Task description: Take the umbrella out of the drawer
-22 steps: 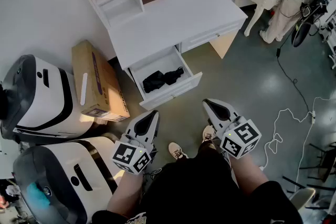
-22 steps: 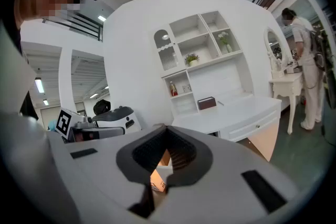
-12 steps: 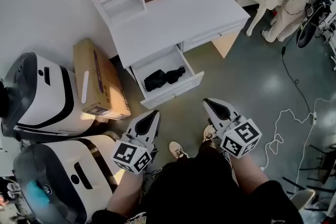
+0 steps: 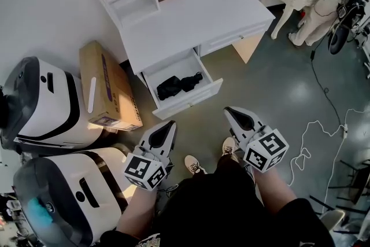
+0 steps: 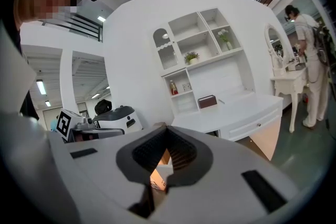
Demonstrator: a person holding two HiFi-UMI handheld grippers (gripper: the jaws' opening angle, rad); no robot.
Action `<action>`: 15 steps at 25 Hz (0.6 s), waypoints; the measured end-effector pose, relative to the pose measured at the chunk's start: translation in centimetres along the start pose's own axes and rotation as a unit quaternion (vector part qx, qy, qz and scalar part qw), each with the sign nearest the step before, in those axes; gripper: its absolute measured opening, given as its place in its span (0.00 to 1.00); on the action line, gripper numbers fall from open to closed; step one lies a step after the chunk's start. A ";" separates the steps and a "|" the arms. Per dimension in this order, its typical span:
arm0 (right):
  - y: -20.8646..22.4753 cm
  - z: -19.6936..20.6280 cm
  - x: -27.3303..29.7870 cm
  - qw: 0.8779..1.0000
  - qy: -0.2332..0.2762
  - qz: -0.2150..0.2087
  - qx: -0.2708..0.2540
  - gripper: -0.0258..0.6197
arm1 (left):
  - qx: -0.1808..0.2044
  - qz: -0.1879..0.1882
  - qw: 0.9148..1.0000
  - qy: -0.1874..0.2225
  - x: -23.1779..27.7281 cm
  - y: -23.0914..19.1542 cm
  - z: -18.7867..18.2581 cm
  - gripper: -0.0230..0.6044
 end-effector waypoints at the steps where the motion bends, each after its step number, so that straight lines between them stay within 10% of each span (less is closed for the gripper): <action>1: 0.2 0.0 0.0 1.000 -0.001 0.000 0.000 0.04 | -0.001 -0.002 1.000 0.000 0.1 0.0 0.0 0.04; 15: 5.2 -1.5 1.7 0.998 -0.024 -0.056 -0.005 0.04 | -0.011 -0.056 0.998 -0.005 4.4 0.7 0.0 0.04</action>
Point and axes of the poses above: the fingertips, and each gripper's own axes: x forward along the fingers, y to its right, z out of its underside, the point moved 1 cm from there along -x, backward along the fingers, and after that the axes turned 2 degrees about y, right-handed, at the moved point
